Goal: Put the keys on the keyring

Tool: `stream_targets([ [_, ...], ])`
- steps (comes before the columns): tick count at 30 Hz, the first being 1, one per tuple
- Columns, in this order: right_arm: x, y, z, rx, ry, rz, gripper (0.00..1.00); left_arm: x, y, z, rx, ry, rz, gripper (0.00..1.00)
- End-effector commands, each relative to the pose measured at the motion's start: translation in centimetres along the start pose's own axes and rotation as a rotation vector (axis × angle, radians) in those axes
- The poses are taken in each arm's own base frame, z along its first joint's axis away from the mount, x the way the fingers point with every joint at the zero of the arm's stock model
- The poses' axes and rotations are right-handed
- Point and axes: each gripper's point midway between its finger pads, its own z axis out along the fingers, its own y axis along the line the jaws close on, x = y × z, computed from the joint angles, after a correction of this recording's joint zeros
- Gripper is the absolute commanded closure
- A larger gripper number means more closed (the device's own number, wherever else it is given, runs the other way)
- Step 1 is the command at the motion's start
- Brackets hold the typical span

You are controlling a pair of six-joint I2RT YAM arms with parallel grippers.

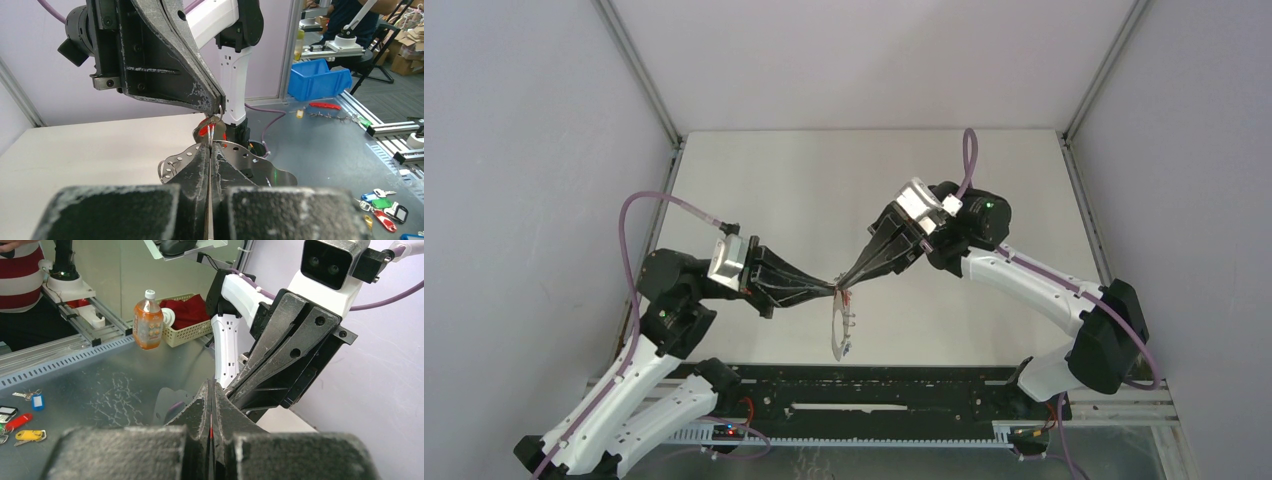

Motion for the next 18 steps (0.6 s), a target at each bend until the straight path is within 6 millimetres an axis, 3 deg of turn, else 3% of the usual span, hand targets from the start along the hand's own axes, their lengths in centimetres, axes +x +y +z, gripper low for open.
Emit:
stream_targets([
  [1, -1.03, -0.01, -0.03, 0.017, -0.013, -0.046, 1.0, -3.37, -1.16, 0.12, 0.026, -0.058, 0.091, 1.0],
  [18, -0.95, -0.54, -0.54, 0.041, -0.005, -0.043, 1.0, -3.13, -1.53, -0.01, 0.047, -0.049, 0.123, 1.0],
])
